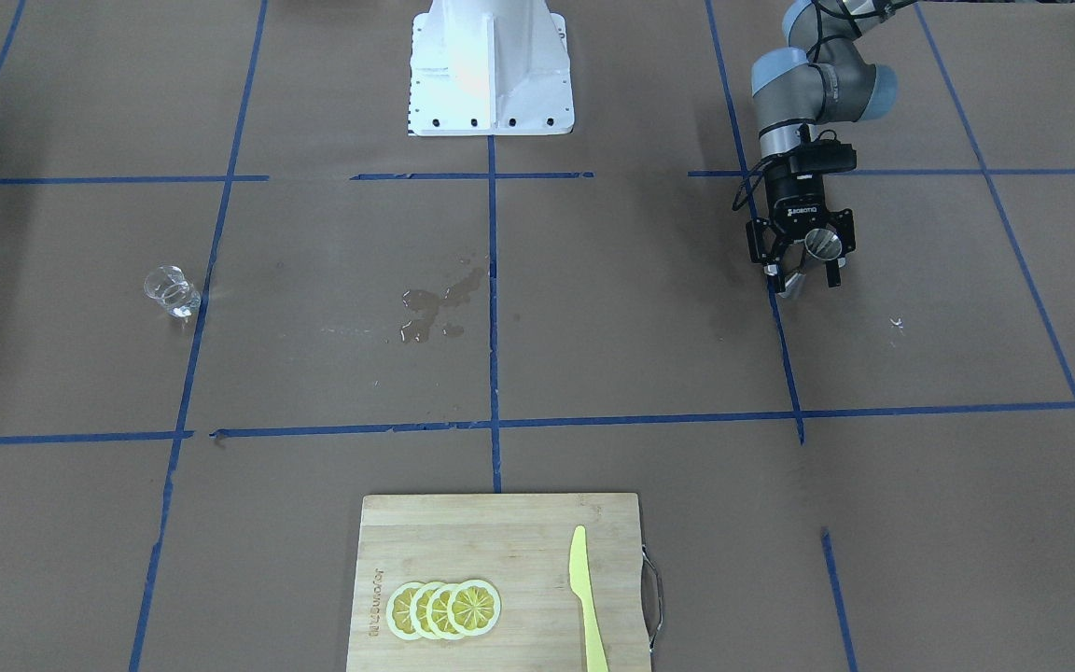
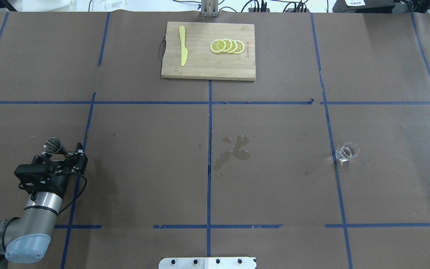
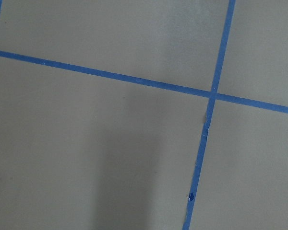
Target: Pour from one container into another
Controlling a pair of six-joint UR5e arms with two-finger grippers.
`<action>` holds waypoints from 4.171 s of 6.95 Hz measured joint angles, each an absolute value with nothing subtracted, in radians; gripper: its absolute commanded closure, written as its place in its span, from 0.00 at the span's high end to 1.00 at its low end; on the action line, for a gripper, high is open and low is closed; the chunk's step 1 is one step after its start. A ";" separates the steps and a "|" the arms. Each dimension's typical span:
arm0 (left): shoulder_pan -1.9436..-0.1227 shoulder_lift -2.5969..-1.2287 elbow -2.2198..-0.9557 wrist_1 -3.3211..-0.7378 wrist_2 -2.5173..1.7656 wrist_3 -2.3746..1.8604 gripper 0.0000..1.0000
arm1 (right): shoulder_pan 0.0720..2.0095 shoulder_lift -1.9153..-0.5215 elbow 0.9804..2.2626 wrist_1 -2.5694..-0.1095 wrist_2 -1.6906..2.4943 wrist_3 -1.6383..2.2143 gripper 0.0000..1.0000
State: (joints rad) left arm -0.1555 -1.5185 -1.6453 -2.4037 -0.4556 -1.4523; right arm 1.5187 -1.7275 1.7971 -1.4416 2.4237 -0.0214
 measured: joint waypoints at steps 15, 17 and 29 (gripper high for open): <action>-0.190 -1.601 -1.718 -2.985 -0.634 -0.760 0.00 | 1.519 -1.732 1.801 -1.190 2.423 -0.019 1.00; -0.238 -1.703 -1.697 -3.008 -0.676 -0.536 0.00 | 1.513 -1.734 1.802 -1.113 2.426 0.006 1.00; -0.350 -1.978 -1.528 -3.002 -0.960 -0.414 0.00 | 0.881 -1.808 2.117 -0.813 1.818 0.986 0.98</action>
